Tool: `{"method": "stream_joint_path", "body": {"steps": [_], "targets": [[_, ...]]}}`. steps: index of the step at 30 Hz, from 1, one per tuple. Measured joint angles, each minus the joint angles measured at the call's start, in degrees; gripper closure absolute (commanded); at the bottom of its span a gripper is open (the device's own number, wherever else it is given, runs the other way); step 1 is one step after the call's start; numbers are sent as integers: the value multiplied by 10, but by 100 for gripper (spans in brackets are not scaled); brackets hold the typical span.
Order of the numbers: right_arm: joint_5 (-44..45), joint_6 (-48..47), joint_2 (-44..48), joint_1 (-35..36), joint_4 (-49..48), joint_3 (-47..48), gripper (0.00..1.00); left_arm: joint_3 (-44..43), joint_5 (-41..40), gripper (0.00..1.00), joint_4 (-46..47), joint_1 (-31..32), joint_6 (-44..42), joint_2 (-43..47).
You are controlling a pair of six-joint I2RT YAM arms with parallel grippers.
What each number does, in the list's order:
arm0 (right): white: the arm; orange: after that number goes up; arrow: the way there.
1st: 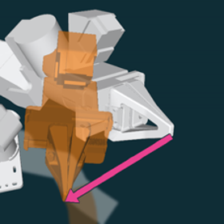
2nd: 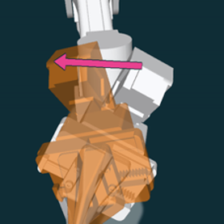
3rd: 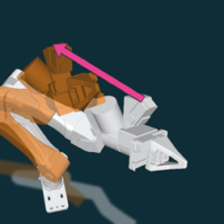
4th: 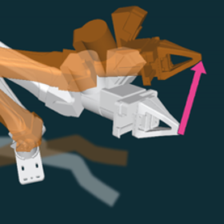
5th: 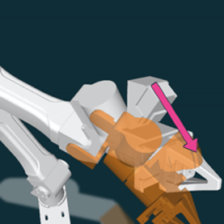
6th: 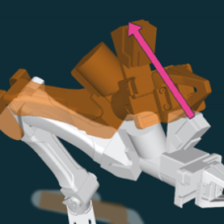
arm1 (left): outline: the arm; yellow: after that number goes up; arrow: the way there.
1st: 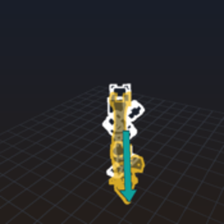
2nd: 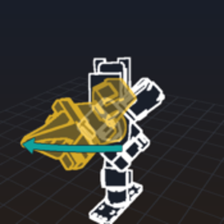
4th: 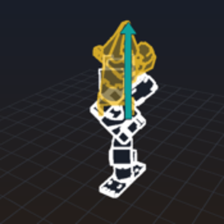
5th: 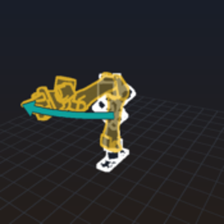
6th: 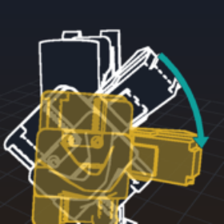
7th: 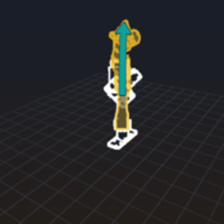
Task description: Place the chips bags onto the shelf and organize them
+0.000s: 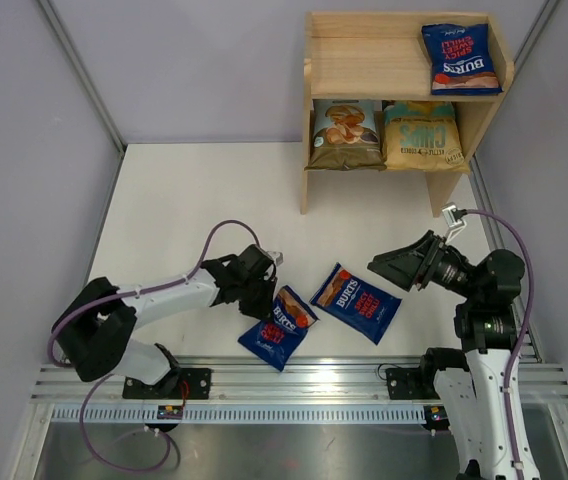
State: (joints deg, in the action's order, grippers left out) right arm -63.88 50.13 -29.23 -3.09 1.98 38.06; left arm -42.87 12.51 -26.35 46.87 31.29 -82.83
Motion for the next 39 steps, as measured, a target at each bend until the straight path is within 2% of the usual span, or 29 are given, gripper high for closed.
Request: {"method": "stream_joint_path", "body": {"steps": [7, 13, 20, 22, 25, 29, 32, 33, 36, 37, 39], "targets": [[59, 65, 5, 37, -70, -134, 1, 21, -64, 100, 15, 1, 73, 159], [155, 81, 1, 185, -145, -207, 1, 25, -118, 100, 40, 2, 157, 326], [344, 19, -124, 469, -190, -185, 2, 33, -157, 100, 81, 9, 235, 423], [394, -3, -172, 523, -198, -165, 3, 35, -161, 100, 90, 13, 248, 436], [451, -29, -233, 572, -216, -130, 7, 37, -166, 100, 95, 17, 260, 446], [495, -46, -270, 589, -251, -106, 9, 37, -175, 100, 91, 19, 266, 453], [513, -57, -283, 590, -267, -92, 19, 38, -179, 100, 86, 20, 268, 461], [515, -61, -287, 590, -268, -86, 35, 40, -179, 99, 86, 20, 269, 465], [524, -78, -306, 591, -274, -63, 58, 41, -179, 97, 88, 20, 270, 470], [524, -83, -311, 592, -275, -57, 75, 41, -179, 92, 89, 20, 270, 470], [522, -95, -316, 592, -273, -50, 81, 40, -177, 84, 92, 20, 263, 472]]}}
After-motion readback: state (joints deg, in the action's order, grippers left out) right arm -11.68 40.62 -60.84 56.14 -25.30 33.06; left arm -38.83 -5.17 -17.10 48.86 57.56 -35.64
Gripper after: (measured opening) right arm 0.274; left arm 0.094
